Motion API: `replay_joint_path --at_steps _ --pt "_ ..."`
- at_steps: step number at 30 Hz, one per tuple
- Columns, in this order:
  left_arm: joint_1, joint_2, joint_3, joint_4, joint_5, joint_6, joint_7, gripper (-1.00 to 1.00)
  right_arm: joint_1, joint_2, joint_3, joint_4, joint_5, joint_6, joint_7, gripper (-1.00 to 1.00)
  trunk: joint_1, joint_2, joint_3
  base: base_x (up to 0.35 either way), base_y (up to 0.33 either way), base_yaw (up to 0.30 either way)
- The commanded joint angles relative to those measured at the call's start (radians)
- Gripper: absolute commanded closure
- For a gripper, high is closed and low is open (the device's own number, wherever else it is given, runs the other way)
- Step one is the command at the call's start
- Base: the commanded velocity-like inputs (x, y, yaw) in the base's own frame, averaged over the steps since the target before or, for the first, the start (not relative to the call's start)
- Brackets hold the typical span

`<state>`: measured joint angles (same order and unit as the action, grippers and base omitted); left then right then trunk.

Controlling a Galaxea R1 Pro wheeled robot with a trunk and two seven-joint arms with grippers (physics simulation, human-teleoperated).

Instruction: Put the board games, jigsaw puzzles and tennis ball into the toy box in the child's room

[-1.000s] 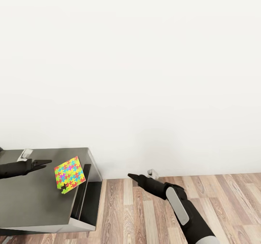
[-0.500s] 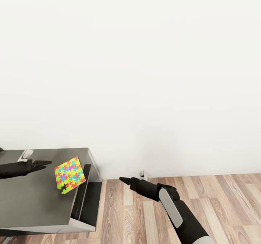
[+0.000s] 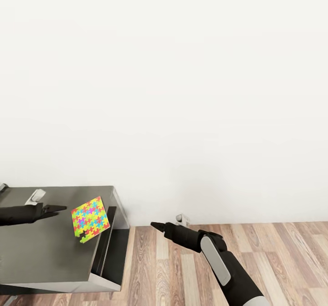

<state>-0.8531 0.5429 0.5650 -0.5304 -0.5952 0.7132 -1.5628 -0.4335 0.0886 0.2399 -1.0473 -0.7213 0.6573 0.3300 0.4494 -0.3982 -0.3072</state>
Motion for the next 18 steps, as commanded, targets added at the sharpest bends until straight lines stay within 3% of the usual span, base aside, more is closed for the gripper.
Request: replay_joint_path --at_steps 1,7,18 --pt "-0.001 0.009 0.005 0.002 -0.010 0.011 -0.008 -1.00 -0.001 0.000 -0.001 0.000 -0.001 0.004 0.001 -1.00 0.001 -0.002 -0.002 0.000 0.000 0.008" --pt "-0.001 0.023 0.003 0.006 0.000 0.014 -0.008 -1.00 -0.001 0.001 -0.002 0.000 -0.001 0.003 0.002 -1.00 0.001 -0.002 -0.001 0.000 0.000 0.004" --pt "-0.001 0.019 0.001 0.007 0.004 0.015 -0.008 -1.00 -0.001 -0.001 0.002 -0.030 -0.002 0.004 0.001 -1.00 0.001 -0.002 -0.001 0.000 0.000 0.000"
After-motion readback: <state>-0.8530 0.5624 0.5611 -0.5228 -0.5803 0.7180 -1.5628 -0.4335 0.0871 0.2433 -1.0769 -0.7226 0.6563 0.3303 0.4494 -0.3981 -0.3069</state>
